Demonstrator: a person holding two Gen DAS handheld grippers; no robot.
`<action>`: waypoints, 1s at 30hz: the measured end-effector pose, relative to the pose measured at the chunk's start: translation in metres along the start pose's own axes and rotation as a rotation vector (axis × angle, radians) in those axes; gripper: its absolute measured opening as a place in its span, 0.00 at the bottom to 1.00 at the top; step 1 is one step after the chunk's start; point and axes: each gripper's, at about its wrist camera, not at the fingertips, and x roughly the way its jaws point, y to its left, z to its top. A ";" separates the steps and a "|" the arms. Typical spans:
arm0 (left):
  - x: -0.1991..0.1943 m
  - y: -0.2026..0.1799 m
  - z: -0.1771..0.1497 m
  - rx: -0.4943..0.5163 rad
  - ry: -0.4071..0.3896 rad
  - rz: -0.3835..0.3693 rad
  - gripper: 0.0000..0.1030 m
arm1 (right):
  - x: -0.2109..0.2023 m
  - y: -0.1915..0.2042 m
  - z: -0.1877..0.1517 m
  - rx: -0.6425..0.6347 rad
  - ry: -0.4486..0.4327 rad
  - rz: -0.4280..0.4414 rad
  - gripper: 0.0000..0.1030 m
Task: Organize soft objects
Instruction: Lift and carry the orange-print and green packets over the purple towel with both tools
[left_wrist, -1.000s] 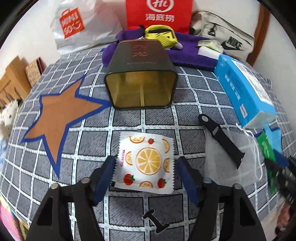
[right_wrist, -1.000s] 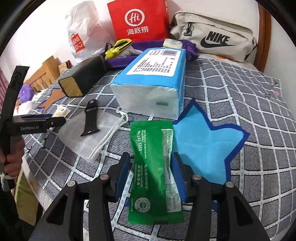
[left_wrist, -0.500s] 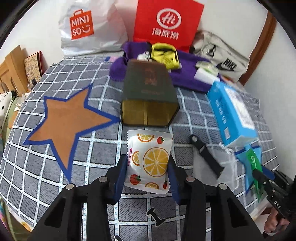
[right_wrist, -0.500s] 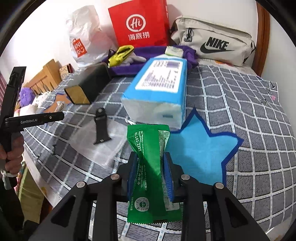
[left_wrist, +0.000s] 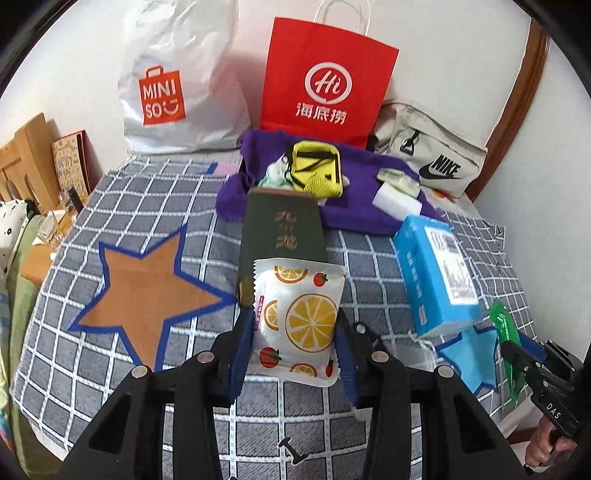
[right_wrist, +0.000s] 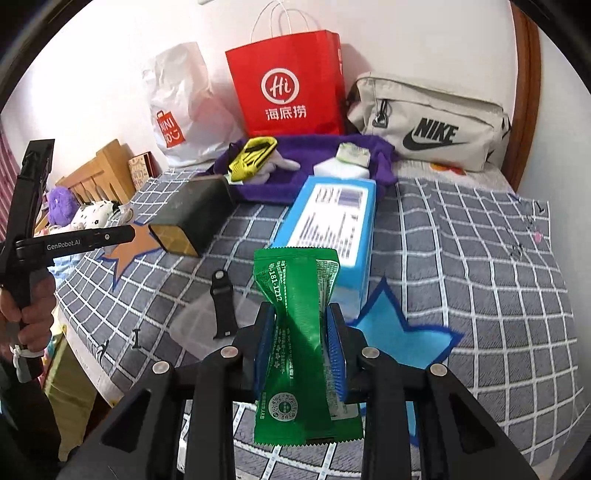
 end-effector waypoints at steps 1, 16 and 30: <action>-0.001 -0.001 0.004 0.002 -0.004 0.000 0.38 | 0.000 0.000 0.003 -0.003 -0.002 0.000 0.28; -0.003 -0.006 0.046 0.000 -0.044 0.006 0.38 | 0.009 0.001 0.050 -0.050 -0.047 -0.015 0.28; 0.022 0.003 0.082 -0.028 -0.024 -0.004 0.38 | 0.030 -0.002 0.110 -0.043 -0.091 -0.006 0.28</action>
